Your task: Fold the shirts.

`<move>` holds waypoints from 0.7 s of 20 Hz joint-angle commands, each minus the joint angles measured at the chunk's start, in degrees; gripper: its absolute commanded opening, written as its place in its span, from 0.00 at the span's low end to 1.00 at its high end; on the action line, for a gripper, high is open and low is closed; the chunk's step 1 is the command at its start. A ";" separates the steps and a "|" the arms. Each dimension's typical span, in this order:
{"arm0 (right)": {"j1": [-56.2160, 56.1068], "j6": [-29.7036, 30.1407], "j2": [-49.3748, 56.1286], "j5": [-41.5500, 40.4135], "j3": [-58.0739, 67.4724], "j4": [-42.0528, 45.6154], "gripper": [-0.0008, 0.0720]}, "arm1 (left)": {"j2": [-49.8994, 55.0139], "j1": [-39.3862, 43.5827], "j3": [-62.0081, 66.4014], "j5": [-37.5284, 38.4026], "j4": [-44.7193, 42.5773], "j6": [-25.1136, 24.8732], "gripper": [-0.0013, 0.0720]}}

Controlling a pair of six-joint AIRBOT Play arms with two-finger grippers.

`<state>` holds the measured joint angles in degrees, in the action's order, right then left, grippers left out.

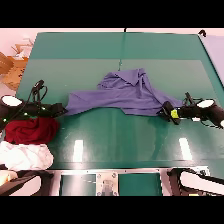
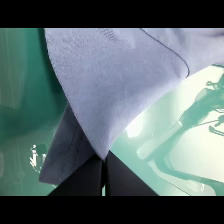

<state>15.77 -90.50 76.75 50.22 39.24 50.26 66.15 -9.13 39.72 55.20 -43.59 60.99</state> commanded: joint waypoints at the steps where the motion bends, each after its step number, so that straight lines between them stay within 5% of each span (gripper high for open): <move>1: -1.75 5.79 2.40 -0.39 2.45 -3.82 0.05 | -0.11 0.02 0.20 -0.33 0.52 -0.11 0.05; 7: -0.55 7.41 -5.79 19.52 23.28 -3.61 0.03 | -8.98 0.02 18.32 1.75 2.89 -1.07 0.04; 14: 3.63 2.27 -22.27 23.17 57.46 -3.74 0.03 | -21.55 0.02 55.17 -3.91 2.71 -1.05 0.04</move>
<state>17.76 -86.43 60.12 71.57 84.14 46.65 48.23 -9.13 81.01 54.08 -40.84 59.94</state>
